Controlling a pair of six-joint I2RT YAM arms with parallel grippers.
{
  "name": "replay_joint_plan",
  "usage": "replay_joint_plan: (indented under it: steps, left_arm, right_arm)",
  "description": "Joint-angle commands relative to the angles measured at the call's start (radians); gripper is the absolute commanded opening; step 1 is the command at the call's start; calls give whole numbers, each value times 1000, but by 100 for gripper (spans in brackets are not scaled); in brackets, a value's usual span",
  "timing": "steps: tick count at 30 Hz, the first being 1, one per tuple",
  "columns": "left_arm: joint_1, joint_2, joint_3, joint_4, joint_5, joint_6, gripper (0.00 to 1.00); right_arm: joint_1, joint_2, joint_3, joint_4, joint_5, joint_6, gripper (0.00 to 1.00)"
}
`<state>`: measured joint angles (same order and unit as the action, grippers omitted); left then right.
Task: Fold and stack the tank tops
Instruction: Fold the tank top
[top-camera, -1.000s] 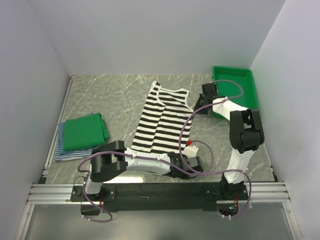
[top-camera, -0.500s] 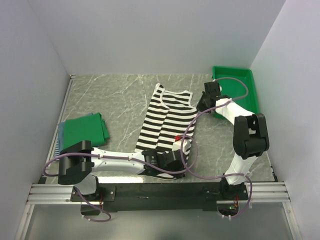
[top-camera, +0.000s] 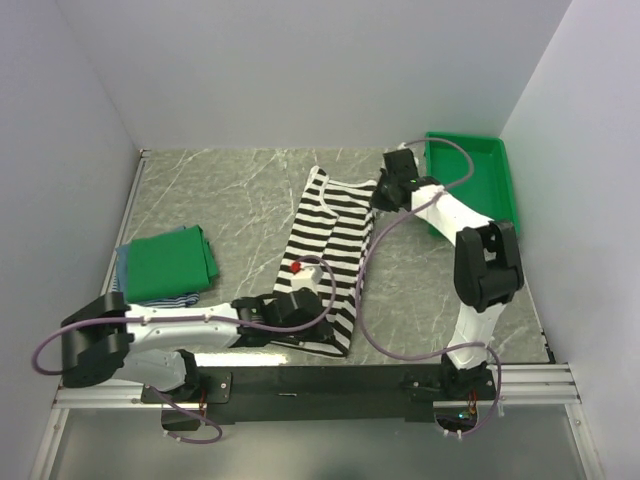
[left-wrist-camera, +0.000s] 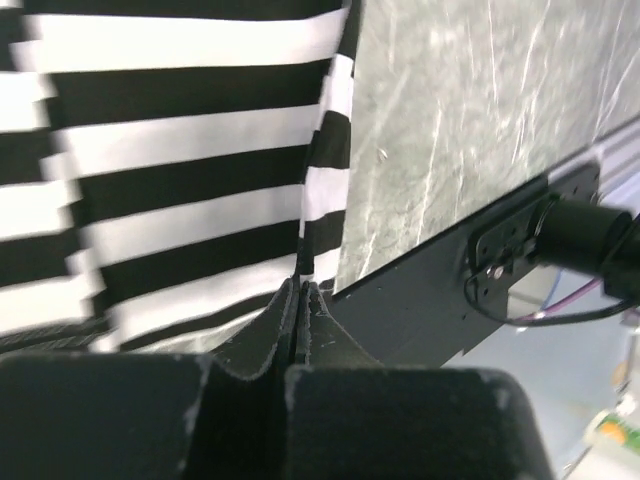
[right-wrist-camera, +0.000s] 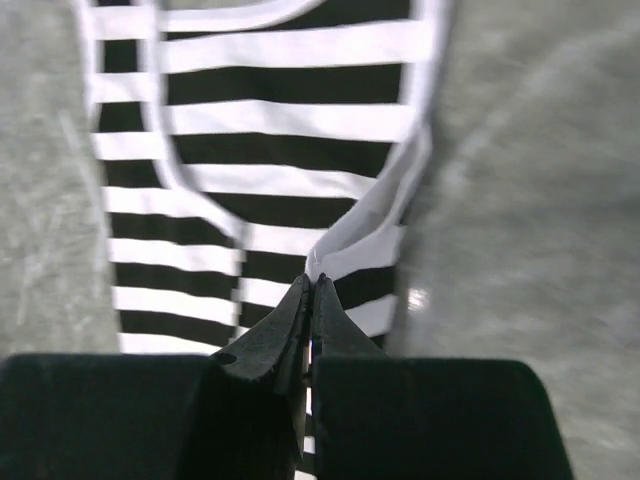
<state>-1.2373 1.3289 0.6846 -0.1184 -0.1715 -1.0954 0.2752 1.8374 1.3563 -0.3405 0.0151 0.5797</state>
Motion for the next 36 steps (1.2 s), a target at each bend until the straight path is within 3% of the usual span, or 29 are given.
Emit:
replay_joint_plan:
  steps: [1,10,31,33,35,36]
  left_arm:
    - [18,-88,-26,-56,-63,-90,1]
    - [48,-169,-51,-283,-151,-152,1]
    - [62,-151,-92,-323,-95,-141,1]
    - [64,-158,-89,-325,-89,-135,12]
    - [64,-168,-79,-342,-95,-133,32]
    - [64,-180,-73,-349,-102,-127,35]
  right_arm:
    - [51,66,113,-15,20,29,0]
    - [148,261,339,-78,40,39,0]
    - [200,378,440,-109,55,23,3]
    - [200,370,434,-104,52,16,12]
    - [200,349,422,-91,43,8,25]
    - [200,341,419,-88,37,5,29]
